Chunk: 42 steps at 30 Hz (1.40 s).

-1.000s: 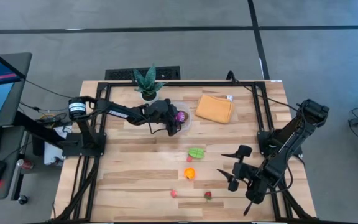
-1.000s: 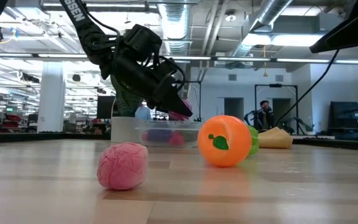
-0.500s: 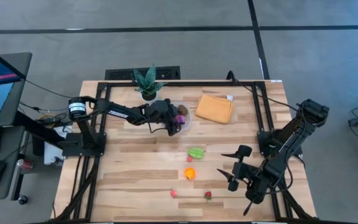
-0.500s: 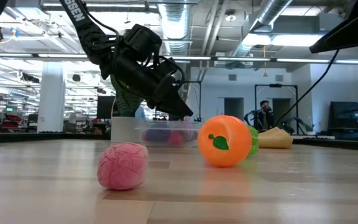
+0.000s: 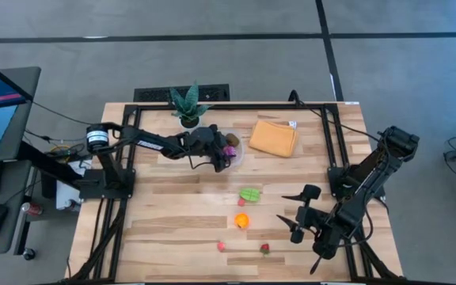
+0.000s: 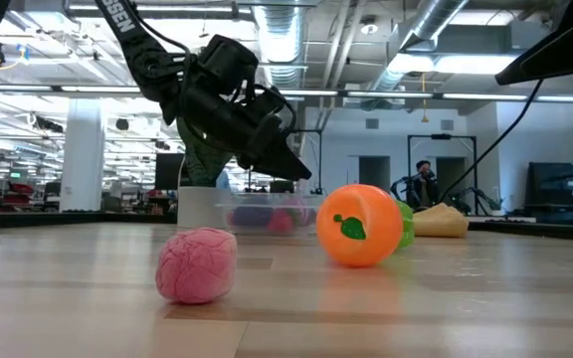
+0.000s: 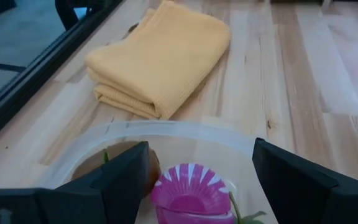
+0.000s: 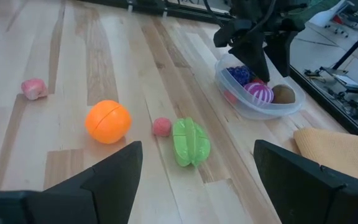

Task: Pick and placing Produce into tupperware
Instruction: Put the red strawberry into the transparent bin

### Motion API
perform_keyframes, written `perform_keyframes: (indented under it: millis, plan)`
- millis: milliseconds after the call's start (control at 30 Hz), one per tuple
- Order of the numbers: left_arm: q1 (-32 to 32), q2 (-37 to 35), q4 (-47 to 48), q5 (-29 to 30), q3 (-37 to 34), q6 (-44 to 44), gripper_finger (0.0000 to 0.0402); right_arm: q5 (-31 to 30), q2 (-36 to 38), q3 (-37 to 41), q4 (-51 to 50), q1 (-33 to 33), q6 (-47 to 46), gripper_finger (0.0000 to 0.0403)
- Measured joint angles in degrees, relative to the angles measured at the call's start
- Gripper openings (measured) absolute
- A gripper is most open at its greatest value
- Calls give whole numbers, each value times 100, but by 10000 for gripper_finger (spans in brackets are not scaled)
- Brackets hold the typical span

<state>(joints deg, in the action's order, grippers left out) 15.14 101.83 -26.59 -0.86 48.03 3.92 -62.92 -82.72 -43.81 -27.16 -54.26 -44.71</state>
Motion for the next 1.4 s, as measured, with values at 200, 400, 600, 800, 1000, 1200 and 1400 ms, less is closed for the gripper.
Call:
perform_keyframes:
  millis: [200, 400, 600, 800, 1000, 1200, 1400]
  plan:
    - [-153, -311, 406, -123, -2, -76, 277, -4, 0, 0, -34, 0, -33, 330]
    - [-622, -822, 1032, -139, -64, -87, 277, -9, 0, 2, -52, 21, -51, 330]
    - [-1317, -1360, 1599, 255, -263, -108, 277, -12, -10, 2, -91, 93, -331, 331]
    - [-2144, -1931, 1833, 964, -753, -450, 277, -3, -11, 4, -54, 115, -507, 331]
    - [-3161, -2563, 1668, 1921, -1481, -1097, 277, 359, -11, 4, 176, 27, -932, 331]
    - [-4133, -2922, 905, 2956, -2169, -1511, 277, 444, -266, 4, 1303, -233, -506, 331]
    - [-4720, -2965, 503, 3685, -2382, -1559, 277, 565, -1120, 4, 2506, -366, -439, 331]
